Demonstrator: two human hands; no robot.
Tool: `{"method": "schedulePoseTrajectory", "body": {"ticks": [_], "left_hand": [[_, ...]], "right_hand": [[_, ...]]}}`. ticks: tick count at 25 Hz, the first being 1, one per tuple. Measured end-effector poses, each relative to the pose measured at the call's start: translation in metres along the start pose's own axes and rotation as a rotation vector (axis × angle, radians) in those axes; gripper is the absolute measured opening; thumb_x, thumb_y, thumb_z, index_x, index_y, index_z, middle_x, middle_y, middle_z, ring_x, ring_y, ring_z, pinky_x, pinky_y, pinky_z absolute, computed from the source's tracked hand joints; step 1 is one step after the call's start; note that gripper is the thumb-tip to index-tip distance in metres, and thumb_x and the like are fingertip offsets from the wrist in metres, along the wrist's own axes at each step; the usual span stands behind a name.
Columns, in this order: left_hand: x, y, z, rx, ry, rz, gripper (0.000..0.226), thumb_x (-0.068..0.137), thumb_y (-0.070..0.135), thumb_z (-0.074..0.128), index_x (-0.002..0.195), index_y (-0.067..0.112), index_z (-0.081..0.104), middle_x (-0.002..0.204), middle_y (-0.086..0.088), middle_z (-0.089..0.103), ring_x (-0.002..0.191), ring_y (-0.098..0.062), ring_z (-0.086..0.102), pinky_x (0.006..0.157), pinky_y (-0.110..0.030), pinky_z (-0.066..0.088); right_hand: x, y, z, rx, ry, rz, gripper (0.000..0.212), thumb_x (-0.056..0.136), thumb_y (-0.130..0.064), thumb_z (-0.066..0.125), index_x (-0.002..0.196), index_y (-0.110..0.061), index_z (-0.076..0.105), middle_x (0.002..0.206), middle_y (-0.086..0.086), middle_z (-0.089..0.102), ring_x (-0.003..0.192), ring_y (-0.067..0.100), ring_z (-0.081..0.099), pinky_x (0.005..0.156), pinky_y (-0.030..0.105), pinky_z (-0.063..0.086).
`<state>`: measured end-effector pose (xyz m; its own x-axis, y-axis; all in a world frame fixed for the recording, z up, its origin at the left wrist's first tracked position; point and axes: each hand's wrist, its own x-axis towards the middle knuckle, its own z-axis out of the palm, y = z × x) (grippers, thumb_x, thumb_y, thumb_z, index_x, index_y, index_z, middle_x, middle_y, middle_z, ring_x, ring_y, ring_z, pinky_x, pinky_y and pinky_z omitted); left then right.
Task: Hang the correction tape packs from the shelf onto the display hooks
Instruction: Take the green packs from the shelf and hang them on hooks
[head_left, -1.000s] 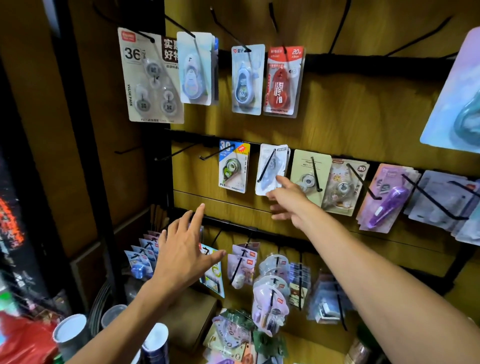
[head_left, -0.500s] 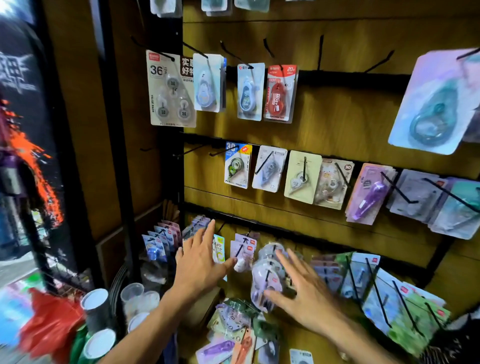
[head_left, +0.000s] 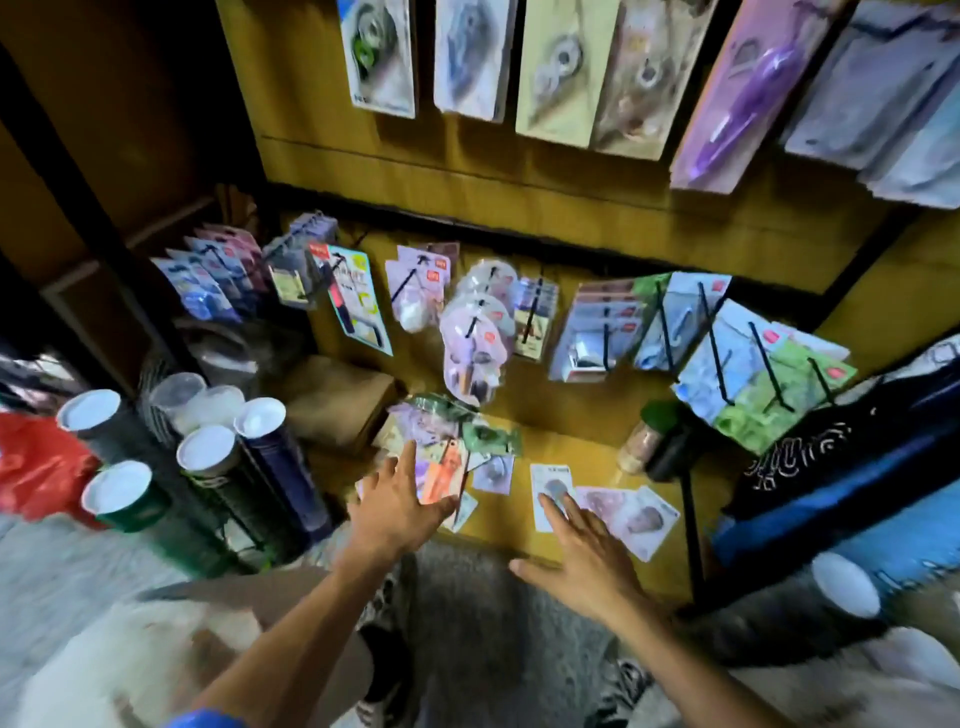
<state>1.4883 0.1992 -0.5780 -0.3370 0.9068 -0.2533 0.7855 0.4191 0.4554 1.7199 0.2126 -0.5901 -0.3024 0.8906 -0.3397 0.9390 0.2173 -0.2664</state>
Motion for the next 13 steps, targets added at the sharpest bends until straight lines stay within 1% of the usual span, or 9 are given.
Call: {"method": "schedulePoseTrajectory", "body": {"ticks": [1,2,4,6,8,10,11,13], "left_hand": [[0.009,-0.005,0.019,0.004,-0.062,-0.018,0.098,0.082,0.061,0.060,0.156,0.021,0.010,0.154,-0.010,0.032,0.136,-0.036,0.033,0.108,-0.041,0.030],[0.018,-0.010,0.036,0.012,-0.097,-0.026,0.101,0.079,0.063,0.058,0.156,0.019,0.011,0.152,-0.012,0.033,0.135,-0.037,0.034,0.107,-0.041,0.031],[0.038,-0.021,0.067,0.024,-0.151,-0.048,0.103,0.073,0.062,0.055,0.155,0.018,0.012,0.149,-0.013,0.037,0.134,-0.037,0.036,0.105,-0.044,0.035],[0.062,-0.031,0.095,0.012,-0.189,-0.103,0.096,0.080,0.055,0.061,0.155,0.021,0.012,0.148,-0.010,0.035,0.136,-0.036,0.032,0.105,-0.051,0.036],[0.089,-0.039,0.118,0.008,-0.224,-0.146,0.093,0.082,0.054,0.060,0.155,0.021,0.012,0.149,-0.009,0.034,0.137,-0.037,0.031,0.106,-0.055,0.035],[0.115,-0.045,0.134,-0.012,-0.231,-0.148,0.092,0.079,0.059,0.053,0.153,0.021,0.016,0.149,-0.012,0.036,0.136,-0.039,0.033,0.107,-0.055,0.033],[0.127,-0.046,0.137,-0.019,-0.228,-0.161,0.089,0.080,0.059,0.051,0.153,0.021,0.017,0.149,-0.013,0.036,0.135,-0.039,0.034,0.108,-0.055,0.032],[0.155,-0.055,0.145,-0.005,-0.232,-0.198,0.087,0.086,0.052,0.057,0.155,0.020,0.014,0.151,-0.014,0.034,0.137,-0.039,0.034,0.110,-0.053,0.031]], "right_hand": [[0.012,0.011,0.013,0.021,-0.041,0.042,0.111,0.062,-0.091,0.033,0.156,-0.036,0.010,0.166,-0.002,0.008,0.149,0.027,0.020,0.116,0.045,0.027],[0.023,0.021,0.024,0.038,-0.074,0.076,0.110,0.063,-0.091,0.036,0.155,-0.036,0.011,0.165,-0.002,0.010,0.149,0.028,0.021,0.116,0.046,0.027],[0.050,0.038,0.042,0.059,-0.127,0.126,0.103,0.071,-0.085,0.046,0.155,-0.036,0.013,0.165,0.000,0.012,0.149,0.028,0.020,0.116,0.046,0.027],[0.081,0.049,0.061,0.086,-0.172,0.153,0.098,0.076,-0.080,0.051,0.155,-0.035,0.015,0.165,-0.001,0.014,0.149,0.026,0.019,0.116,0.043,0.027],[0.114,0.054,0.082,0.114,-0.205,0.172,0.095,0.077,-0.076,0.054,0.154,-0.035,0.017,0.164,-0.003,0.015,0.149,0.025,0.020,0.116,0.041,0.028],[0.139,0.051,0.099,0.108,-0.241,0.151,0.094,0.079,-0.074,0.056,0.154,-0.034,0.017,0.164,-0.003,0.015,0.148,0.025,0.022,0.116,0.040,0.030],[0.150,0.047,0.105,0.090,-0.248,0.131,0.094,0.080,-0.073,0.056,0.155,-0.034,0.016,0.164,-0.003,0.014,0.148,0.026,0.021,0.116,0.040,0.029],[0.180,0.036,0.111,0.076,-0.248,0.076,0.093,0.082,-0.069,0.058,0.156,-0.033,0.014,0.165,-0.003,0.009,0.149,0.026,0.017,0.117,0.040,0.027]]}}
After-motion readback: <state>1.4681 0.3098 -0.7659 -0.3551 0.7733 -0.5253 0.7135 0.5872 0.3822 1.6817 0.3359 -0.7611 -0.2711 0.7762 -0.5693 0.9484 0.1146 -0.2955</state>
